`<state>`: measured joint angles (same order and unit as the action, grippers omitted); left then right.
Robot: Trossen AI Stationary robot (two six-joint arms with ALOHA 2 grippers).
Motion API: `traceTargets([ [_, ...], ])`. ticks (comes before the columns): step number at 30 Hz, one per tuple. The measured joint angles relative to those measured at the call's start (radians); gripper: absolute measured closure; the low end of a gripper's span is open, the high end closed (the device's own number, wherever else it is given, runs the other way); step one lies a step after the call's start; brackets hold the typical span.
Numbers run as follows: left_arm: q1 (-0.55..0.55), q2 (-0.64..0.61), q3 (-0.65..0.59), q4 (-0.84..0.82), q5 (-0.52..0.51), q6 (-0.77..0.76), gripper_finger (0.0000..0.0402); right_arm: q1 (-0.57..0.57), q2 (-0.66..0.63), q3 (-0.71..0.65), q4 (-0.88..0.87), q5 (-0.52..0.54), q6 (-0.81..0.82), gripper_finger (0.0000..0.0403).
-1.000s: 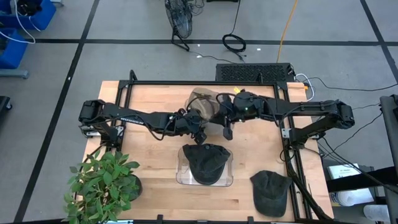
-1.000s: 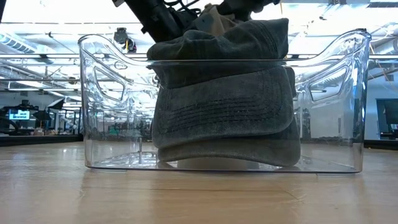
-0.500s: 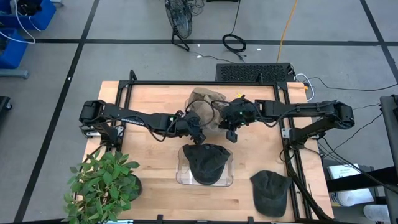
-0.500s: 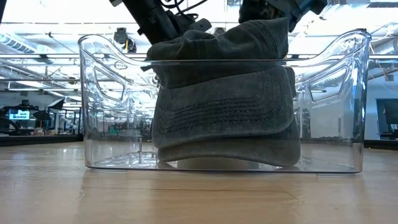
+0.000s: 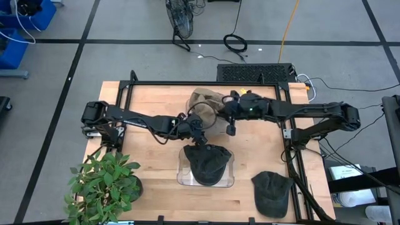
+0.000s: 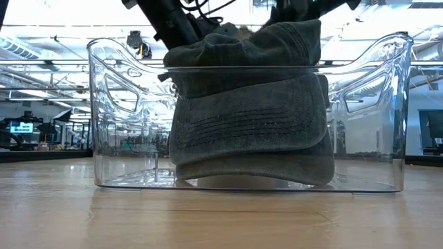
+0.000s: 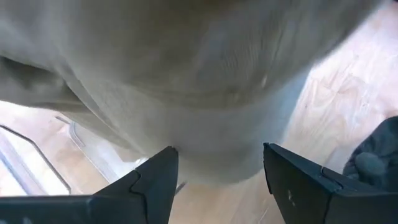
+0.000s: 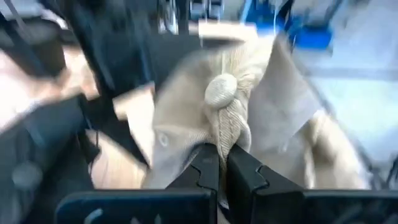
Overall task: Pick & Place hat
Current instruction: Put the brown cap into the top transparent bin
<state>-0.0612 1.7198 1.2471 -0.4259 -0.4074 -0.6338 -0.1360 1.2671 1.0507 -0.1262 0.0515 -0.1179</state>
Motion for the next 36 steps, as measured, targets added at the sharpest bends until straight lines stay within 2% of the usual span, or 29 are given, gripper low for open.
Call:
traceTargets([
  [3, 0.005, 0.029, 0.002, 0.065, 0.016, 0.0, 0.0167, 0.0, -0.012, 0.0, 0.075, -0.008, -0.03, 0.0399],
  [7, 0.011, 0.075, -0.001, 0.127, 0.019, -0.006, 0.0167, 0.0, -0.016, 0.001, 0.099, -0.11, -0.009, 0.0399],
  [11, 0.024, 0.104, 0.0, 0.141, 0.018, -0.063, 0.0167, 0.007, -0.016, 0.001, 0.044, -0.206, 0.032, 0.0399],
  [17, 0.031, 0.104, 0.0, 0.134, 0.001, -0.079, 0.0167, 0.003, -0.015, 0.0, -0.095, -0.213, 0.12, 0.0399],
  [23, 0.035, 0.082, 0.0, 0.143, -0.046, -0.066, 0.0167, 0.015, -0.019, 0.0, -0.041, -0.241, 0.107, 0.0399],
  [36, 0.041, 0.083, 0.0, 0.152, -0.047, -0.053, 0.0167, 0.034, -0.042, 0.0, 0.019, -0.239, 0.092, 0.0399],
])
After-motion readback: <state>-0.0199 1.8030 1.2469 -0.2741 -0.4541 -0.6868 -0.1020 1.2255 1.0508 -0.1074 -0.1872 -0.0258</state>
